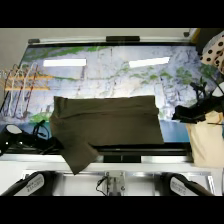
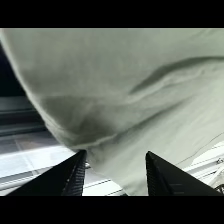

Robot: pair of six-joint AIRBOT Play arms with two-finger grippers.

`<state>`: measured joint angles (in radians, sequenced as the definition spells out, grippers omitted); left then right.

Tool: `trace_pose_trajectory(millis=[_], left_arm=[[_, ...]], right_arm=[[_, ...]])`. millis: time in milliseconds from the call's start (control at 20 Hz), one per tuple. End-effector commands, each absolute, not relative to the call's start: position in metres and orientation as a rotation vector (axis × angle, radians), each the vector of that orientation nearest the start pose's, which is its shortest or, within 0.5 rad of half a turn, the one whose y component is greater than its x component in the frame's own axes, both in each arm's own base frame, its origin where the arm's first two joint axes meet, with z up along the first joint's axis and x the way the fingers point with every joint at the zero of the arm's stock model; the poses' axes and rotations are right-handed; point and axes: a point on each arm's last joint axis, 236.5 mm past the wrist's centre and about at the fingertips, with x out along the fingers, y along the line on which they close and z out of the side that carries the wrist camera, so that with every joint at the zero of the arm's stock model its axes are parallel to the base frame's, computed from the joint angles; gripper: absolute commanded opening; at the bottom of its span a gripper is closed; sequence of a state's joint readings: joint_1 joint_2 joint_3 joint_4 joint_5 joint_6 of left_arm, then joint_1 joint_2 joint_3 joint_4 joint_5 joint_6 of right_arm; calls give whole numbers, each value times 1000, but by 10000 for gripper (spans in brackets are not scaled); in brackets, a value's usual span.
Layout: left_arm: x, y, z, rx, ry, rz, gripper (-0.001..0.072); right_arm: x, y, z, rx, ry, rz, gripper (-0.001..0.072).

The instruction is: Fold the shirts.

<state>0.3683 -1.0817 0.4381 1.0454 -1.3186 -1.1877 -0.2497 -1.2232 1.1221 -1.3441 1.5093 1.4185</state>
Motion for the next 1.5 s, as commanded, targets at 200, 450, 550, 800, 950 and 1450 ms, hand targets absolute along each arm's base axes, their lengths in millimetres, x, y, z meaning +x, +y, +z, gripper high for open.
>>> trace_pose_trajectory(millis=[200,450,550,800,950,1450], left_arm=[[160,-48,-82,-612,1697,-324,444],[151,-46,-89,-627,1715,-296,398],[147,-48,-95,-636,1724,-285,399],[152,-53,-102,-595,1734,-271,398],[146,-58,-111,-532,1790,-279,394],[156,-66,-109,-566,1759,-249,35]], right_arm=[[290,-19,11,271,1574,96,511],[292,-20,11,270,1562,93,510],[294,-21,10,269,1555,90,511],[287,-19,3,280,1581,91,511],[268,-13,-17,301,1650,96,510],[214,20,-83,482,1753,166,511]])
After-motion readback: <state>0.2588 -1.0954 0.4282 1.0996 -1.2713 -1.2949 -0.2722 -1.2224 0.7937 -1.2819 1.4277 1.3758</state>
